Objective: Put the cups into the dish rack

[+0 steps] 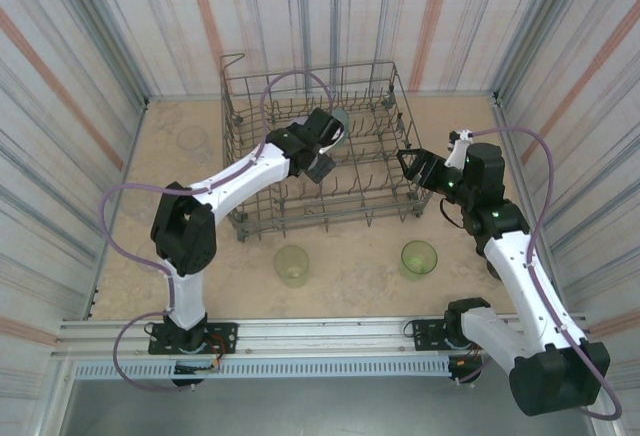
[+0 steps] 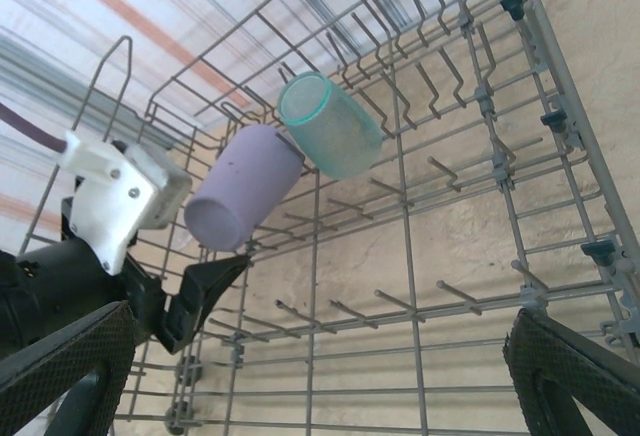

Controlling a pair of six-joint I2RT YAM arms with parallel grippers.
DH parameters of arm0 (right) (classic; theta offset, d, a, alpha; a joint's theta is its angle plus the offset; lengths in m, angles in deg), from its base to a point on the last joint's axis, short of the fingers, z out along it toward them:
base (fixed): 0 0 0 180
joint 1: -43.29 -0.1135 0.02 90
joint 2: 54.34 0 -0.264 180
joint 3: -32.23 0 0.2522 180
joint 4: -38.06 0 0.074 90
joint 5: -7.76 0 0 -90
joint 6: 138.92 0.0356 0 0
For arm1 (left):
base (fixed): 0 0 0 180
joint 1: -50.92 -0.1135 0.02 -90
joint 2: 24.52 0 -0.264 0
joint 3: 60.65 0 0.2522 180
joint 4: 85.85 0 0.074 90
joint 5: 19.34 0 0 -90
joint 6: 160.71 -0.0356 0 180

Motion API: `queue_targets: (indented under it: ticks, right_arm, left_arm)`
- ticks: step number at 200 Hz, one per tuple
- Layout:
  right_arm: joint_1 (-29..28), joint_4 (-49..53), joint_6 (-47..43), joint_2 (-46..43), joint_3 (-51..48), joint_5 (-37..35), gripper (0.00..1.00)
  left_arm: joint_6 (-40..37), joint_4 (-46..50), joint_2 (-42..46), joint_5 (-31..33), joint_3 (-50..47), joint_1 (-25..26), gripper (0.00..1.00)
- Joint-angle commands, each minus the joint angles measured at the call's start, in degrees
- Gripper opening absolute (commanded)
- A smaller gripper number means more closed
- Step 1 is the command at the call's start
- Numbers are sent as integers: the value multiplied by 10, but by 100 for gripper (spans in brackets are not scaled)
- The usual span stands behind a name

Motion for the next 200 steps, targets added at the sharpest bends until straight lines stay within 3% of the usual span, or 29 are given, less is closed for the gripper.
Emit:
queue_targets:
  ticks: [1,40,200]
  right_arm:
    - [-7,9,15,-8,-1,-10,99]
    - [-14,8,16,-3,2,-15,99]
    - [-15,11,12,-5,6,-17,99]
  left_arm:
    - [-18,-12,8,30,-11,-2,99]
    - [-4,-18,-15,74,7,-11,99]
    - [16,-23,-57,57,92,-38,85]
